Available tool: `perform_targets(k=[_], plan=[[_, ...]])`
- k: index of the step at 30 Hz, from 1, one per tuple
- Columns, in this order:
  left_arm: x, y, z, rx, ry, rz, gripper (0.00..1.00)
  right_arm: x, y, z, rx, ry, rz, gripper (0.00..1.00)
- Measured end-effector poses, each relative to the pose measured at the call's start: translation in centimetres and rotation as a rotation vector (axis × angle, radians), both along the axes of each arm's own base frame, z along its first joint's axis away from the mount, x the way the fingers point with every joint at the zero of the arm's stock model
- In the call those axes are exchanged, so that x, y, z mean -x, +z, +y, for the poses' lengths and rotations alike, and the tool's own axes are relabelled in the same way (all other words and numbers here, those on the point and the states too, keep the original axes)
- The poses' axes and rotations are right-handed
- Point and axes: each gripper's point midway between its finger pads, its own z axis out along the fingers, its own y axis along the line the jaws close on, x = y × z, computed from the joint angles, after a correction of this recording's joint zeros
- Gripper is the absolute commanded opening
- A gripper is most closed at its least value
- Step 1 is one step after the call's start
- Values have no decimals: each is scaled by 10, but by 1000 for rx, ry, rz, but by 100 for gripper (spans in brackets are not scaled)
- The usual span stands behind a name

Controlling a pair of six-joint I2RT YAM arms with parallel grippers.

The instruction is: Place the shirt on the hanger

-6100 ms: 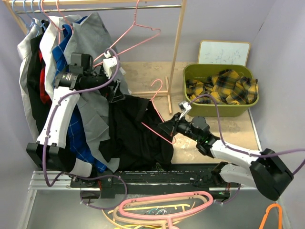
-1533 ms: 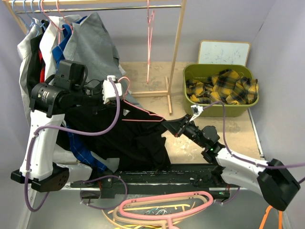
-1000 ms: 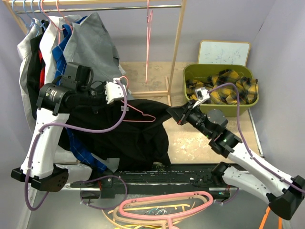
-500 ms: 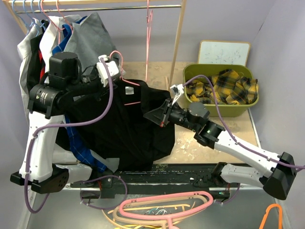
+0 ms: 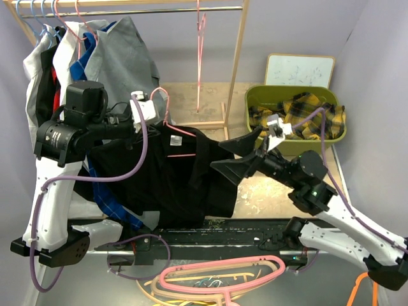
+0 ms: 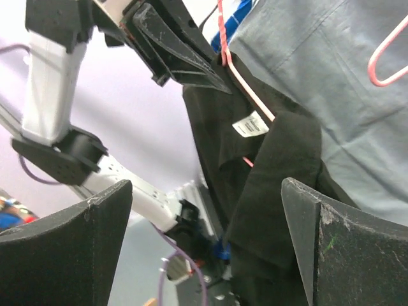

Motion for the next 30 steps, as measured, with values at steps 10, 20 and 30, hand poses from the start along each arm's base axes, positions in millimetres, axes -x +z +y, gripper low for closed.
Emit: perform_targets(k=[10,20,30], plan=[[28,-11,-5,-14,-132,44,0,-13,-17,-56,187,-276,-224,91],[48,-19,-7,-17,-231,56,0,-10,-101,14,430,54,-161,56],[47,-18,-9,-15,-254,39,0,11,-105,22,435,194,-191,3]])
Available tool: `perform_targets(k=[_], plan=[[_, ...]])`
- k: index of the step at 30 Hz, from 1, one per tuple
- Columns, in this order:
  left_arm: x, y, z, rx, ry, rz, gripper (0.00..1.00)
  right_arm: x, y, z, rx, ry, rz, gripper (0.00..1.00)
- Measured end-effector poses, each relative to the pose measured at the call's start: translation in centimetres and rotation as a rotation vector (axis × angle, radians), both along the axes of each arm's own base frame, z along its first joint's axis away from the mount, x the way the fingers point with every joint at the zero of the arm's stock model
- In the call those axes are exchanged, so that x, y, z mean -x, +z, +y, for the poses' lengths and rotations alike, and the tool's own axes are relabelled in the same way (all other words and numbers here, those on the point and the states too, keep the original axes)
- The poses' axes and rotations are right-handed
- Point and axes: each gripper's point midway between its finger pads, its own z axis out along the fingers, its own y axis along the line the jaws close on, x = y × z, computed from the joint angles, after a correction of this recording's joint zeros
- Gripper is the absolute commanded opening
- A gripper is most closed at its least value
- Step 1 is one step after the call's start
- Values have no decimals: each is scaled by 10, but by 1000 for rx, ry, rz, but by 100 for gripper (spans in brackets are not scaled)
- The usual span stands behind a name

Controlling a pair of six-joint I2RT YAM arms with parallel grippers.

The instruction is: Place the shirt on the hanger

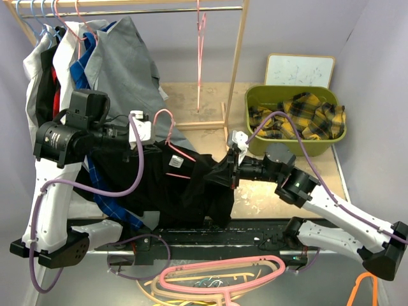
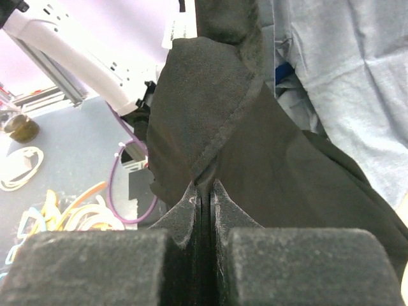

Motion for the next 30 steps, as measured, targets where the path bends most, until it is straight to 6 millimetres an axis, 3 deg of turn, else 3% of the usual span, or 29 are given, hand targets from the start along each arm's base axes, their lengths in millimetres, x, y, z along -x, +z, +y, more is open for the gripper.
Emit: perform_targets(k=[3,7,10,12,16,17,20,21,24,30], plan=[[-1,0,0,0,2,-2,0,4,1,5,7,36,39,10],[-3,0,0,0,5,-5,0,2,5,16,13,66,77,10],[-4,-1,-1,2,1,5,0,1,12,19,-7,71,73,8],[-5,-1,-3,7,-8,14,0,1,17,20,-20,72,64,1],[-6,0,-4,11,-11,14,0,1,18,21,-26,77,65,0],[-6,0,-4,11,-11,13,4,2,18,21,-26,81,65,0],[-8,0,-3,8,3,11,37,0,20,21,-31,73,61,0],[-10,0,-3,5,11,7,43,-1,21,21,-35,64,58,0],[-24,-7,5,-39,95,-3,47,-3,24,14,-48,24,45,0],[-55,-37,47,-203,351,-43,43,1,32,-11,-65,-64,26,0]])
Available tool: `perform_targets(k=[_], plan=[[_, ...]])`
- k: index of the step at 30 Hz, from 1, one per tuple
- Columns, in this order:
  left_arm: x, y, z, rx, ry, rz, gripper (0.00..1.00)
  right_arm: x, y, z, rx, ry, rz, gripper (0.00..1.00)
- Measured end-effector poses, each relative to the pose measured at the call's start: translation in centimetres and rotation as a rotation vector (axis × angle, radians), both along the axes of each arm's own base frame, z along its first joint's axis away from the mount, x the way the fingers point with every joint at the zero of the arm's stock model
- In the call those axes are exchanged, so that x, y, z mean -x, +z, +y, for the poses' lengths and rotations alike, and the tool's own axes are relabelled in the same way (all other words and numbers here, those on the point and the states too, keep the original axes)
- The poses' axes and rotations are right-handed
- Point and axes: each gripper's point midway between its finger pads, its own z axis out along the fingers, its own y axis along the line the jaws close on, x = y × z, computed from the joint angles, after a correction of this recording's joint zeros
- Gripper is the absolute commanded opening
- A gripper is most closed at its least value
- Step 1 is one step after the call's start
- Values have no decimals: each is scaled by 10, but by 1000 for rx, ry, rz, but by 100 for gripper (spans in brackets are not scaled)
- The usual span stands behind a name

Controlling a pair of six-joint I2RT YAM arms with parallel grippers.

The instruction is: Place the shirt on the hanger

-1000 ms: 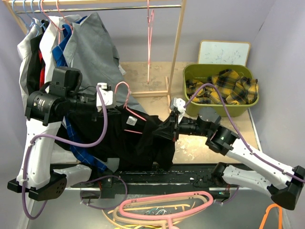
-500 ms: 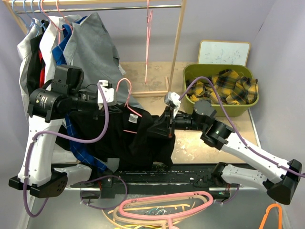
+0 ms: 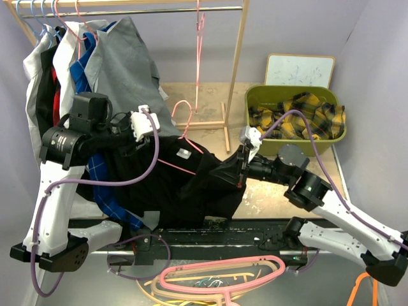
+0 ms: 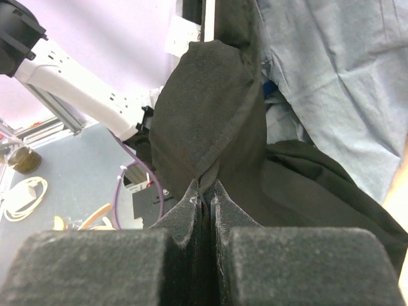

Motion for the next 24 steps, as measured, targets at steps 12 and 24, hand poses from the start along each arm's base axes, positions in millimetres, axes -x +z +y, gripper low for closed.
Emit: perform_targets(k=[12,24], plan=[[-10,7,39,-62,204,-70,96,-8,-20,-19,110,-97,4,0],[28,108,17,204,114,-174,99,-49,44,-17,173,-247,-58,0]])
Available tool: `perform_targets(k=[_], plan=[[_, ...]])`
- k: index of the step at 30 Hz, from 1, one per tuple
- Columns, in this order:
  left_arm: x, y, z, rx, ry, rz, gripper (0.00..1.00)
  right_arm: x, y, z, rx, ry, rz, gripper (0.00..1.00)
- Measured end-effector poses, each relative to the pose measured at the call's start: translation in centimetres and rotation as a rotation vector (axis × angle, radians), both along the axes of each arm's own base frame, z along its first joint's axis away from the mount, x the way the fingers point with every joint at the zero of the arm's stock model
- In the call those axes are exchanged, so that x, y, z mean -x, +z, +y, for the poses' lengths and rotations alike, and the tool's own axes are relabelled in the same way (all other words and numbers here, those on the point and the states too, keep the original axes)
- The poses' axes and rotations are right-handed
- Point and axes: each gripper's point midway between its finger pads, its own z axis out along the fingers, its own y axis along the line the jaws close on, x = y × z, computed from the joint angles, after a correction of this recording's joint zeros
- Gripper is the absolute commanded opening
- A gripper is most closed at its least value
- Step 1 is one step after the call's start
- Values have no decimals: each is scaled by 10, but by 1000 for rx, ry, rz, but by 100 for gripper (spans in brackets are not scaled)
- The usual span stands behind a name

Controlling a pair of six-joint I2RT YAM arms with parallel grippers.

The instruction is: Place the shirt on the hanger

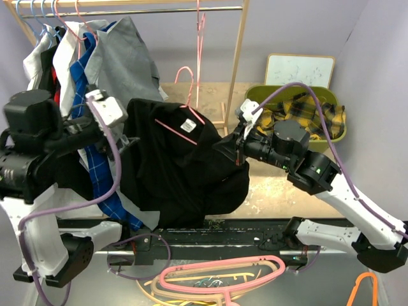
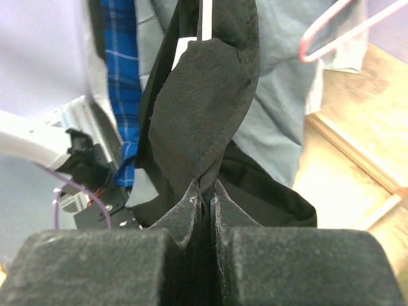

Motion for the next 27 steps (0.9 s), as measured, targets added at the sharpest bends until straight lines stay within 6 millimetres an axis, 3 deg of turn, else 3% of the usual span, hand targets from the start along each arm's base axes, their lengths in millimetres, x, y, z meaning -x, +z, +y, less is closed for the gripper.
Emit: perform_targets(k=[4,9,13,17,21,27], plan=[[-9,39,25,70,189,-106,99,-20,9,-7,22,-119,10,0],[-42,77,92,172,637,-214,100,-55,32,-35,57,-378,0,0],[-57,83,129,241,870,-237,99,-73,44,-72,91,-602,-13,0],[-64,68,141,261,947,-199,99,-78,55,-96,113,-724,-28,0],[-72,54,148,261,986,-159,99,-77,58,-90,116,-682,-41,0],[-70,50,156,268,1023,-155,99,-90,79,-52,105,-577,-80,0]])
